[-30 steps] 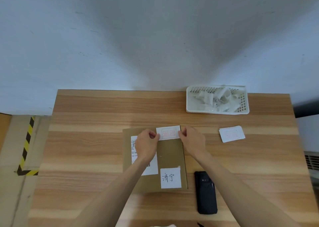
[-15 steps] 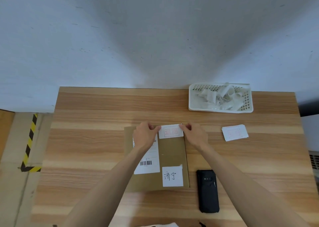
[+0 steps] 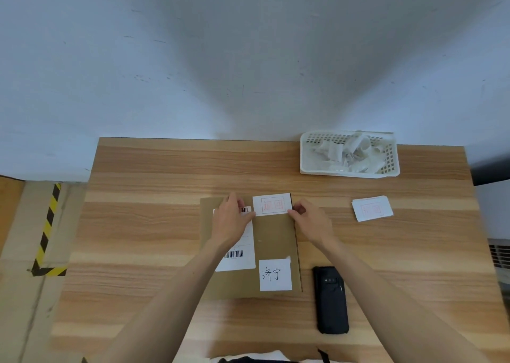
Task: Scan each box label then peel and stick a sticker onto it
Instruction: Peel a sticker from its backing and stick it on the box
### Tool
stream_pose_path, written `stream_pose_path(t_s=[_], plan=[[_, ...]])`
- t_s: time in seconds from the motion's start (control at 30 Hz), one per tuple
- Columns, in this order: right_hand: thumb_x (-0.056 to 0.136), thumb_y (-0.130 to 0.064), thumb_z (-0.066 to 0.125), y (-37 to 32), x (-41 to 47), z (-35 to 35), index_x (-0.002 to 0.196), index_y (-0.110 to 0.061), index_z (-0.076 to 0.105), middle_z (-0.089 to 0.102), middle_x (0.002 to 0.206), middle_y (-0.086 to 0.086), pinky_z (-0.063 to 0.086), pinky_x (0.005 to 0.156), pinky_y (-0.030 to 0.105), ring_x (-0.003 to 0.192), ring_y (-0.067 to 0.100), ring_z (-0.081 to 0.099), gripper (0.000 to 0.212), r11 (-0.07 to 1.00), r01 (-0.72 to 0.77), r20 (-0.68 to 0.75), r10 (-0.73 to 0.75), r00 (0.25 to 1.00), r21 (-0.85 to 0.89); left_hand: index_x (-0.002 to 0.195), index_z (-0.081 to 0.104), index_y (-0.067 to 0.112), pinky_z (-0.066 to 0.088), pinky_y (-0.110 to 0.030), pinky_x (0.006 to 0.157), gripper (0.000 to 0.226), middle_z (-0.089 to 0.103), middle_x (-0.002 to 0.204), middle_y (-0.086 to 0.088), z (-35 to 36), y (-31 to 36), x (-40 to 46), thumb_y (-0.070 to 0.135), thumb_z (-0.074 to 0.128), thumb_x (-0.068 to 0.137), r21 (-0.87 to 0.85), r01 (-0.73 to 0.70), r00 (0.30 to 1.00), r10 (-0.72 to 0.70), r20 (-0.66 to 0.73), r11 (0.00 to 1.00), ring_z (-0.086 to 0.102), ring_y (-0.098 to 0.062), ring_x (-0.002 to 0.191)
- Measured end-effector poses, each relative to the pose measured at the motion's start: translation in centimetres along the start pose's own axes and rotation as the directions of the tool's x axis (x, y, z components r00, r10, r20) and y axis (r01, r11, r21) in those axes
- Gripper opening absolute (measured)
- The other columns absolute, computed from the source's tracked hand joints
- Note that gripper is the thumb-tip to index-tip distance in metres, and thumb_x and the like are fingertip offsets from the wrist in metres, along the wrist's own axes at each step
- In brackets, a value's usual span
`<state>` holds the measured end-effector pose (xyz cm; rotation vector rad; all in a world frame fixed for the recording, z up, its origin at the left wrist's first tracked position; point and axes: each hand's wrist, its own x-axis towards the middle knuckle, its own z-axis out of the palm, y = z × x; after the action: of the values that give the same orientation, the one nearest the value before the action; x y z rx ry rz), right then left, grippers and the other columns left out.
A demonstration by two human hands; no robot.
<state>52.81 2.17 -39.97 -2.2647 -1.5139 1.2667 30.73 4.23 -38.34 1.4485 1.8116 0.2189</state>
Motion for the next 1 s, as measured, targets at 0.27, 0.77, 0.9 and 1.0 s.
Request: stream_pose_path(t_s=[0.27, 0.77, 0.9, 1.0], plan=[[0.091, -0.057, 0.063, 0.6, -3.5, 0.4, 0.147, -0.021, 0.041, 0.059, 0.134, 0.001, 0.05, 0.096, 0.038, 0.118, 0.017, 0.058, 0.07, 0.982, -0.04, 0.058, 0.03, 0.998, 0.185, 0.127, 0.048, 0.014, 0.04, -0.03, 0.079, 0.053, 0.044, 0.12, 0.004, -3.3, -5.2, -4.4, 0.034, 0.077, 0.088, -0.066, 0.05, 0.987, -0.059, -0.148, 0.997, 0.049, -0.015, 0.102], [0.098, -0.022, 0.064, 3.6, -7.0, 6.4, 0.154, -0.022, 0.03, 0.052, 0.138, -0.006, 0.049, 0.08, 0.013, 0.112, 0.003, 0.054, 0.066, 0.82, -0.075, 0.143, -0.008, 0.99, 0.567, 0.141, 0.05, 0.023, 0.055, -0.018, 0.073, 0.054, 0.068, 0.12, 0.014, -0.8, -12.1, -8.3, 0.03, 0.073, 0.092, -0.55, 0.237, 0.968, -0.149, 0.2, 0.801, 0.066, -0.002, 0.103], [0.098, -0.021, 0.063, 3.8, -7.2, 6.9, 0.152, -0.024, 0.035, 0.056, 0.141, -0.005, 0.047, 0.098, 0.022, 0.119, 0.005, 0.057, 0.061, 0.777, -0.056, 0.112, -0.019, 0.993, 0.627, 0.143, 0.05, 0.025, 0.055, -0.015, 0.073, 0.052, 0.068, 0.12, 0.016, -0.6, -12.5, -8.4, 0.026, 0.071, 0.095, -0.597, 0.236, 0.967, -0.126, 0.22, 0.767, 0.067, 0.0, 0.102], [0.098, -0.022, 0.064, 3.0, -8.0, 6.2, 0.153, -0.022, 0.037, 0.058, 0.139, -0.007, 0.044, 0.108, 0.031, 0.122, 0.008, 0.056, 0.061, 0.782, -0.026, 0.085, -0.034, 0.996, 0.623, 0.142, 0.05, 0.026, 0.055, -0.015, 0.072, 0.051, 0.068, 0.122, 0.015, -1.4, -12.1, -8.9, 0.026, 0.07, 0.095, -0.61, 0.208, 0.974, -0.108, 0.198, 0.765, 0.067, 0.002, 0.101]])
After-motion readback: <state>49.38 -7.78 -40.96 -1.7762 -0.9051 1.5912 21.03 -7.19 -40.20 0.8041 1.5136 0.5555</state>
